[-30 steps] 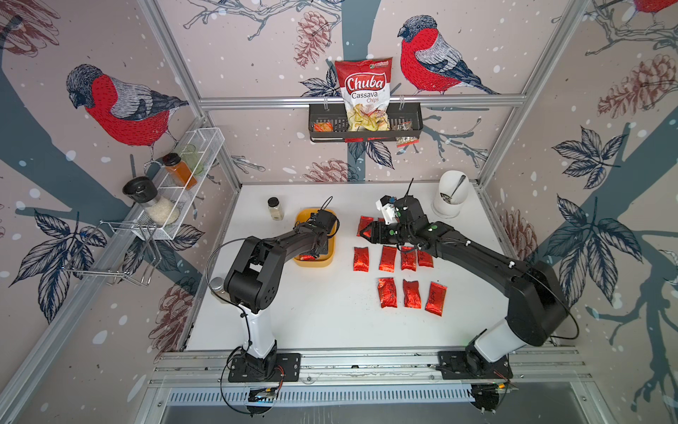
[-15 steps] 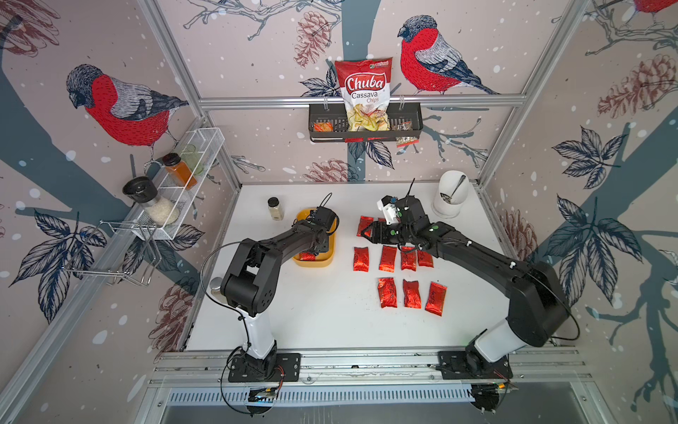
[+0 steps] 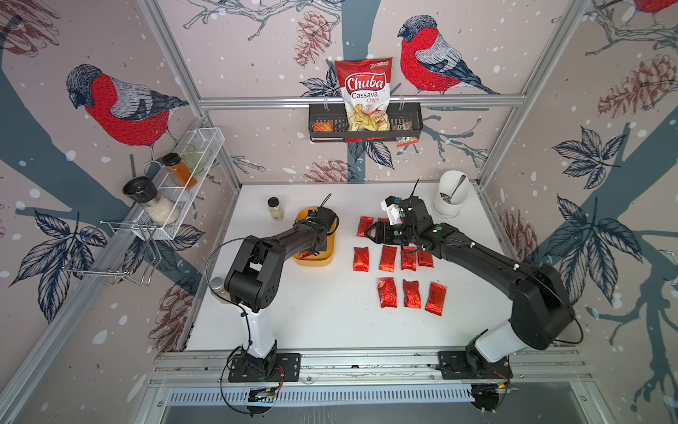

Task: Take the tea bags out of the storage box
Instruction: Pick up the tea bag from the storage box, then place the tea bag at the center of the board.

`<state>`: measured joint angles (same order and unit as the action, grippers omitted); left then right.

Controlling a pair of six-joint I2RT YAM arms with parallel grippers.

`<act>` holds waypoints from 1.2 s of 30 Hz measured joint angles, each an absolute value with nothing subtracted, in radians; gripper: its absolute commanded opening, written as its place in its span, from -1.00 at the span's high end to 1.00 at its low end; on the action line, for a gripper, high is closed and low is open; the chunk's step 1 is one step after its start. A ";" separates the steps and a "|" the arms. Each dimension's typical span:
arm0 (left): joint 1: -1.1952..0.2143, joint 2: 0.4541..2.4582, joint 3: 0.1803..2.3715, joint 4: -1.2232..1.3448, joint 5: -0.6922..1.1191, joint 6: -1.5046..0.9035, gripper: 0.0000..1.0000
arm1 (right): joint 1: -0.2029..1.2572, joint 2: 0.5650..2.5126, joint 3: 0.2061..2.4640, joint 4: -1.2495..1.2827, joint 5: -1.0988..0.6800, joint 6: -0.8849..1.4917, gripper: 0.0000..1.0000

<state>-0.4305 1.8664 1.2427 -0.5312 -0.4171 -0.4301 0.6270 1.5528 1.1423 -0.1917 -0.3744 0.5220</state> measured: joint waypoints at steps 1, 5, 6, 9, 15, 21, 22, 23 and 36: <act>-0.434 1.854 1.256 -0.546 -0.419 -0.430 1.00 | 0.627 1.552 1.142 -0.192 -0.374 0.522 -0.24; -0.463 1.788 1.331 -0.619 -0.438 -0.430 1.00 | 0.627 1.542 1.142 -0.192 -0.375 0.522 -0.24; -0.474 1.772 1.345 -0.637 -0.444 -0.431 1.00 | 0.627 1.538 1.142 -0.191 -0.375 0.522 -0.24; -0.529 1.726 1.364 -0.688 -0.450 -0.446 1.00 | 0.627 1.515 1.132 -0.190 -0.374 0.522 -0.24; -0.714 1.642 1.314 -0.772 -0.441 -0.529 1.00 | 0.609 1.431 1.076 -0.192 -0.373 0.522 -0.24; -0.942 1.606 1.214 -0.766 -0.396 -0.665 1.00 | 0.548 1.301 0.959 -0.199 -0.369 0.521 -0.25; -0.975 1.617 1.206 -0.763 -0.390 -0.686 1.00 | 0.537 1.281 0.939 -0.199 -0.369 0.521 -0.25; -1.005 1.635 1.200 -0.755 -0.385 -0.708 1.00 | 0.524 1.256 0.913 -0.203 -0.369 0.521 -0.25; -1.115 1.849 1.190 -0.637 -0.374 -0.785 1.00 | 0.438 1.085 0.787 -0.249 -0.362 0.521 -0.27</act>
<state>-1.1152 1.8488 1.1896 -0.6373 -0.3740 -0.7853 0.4377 1.0855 0.7868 -0.2489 -0.3622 0.5205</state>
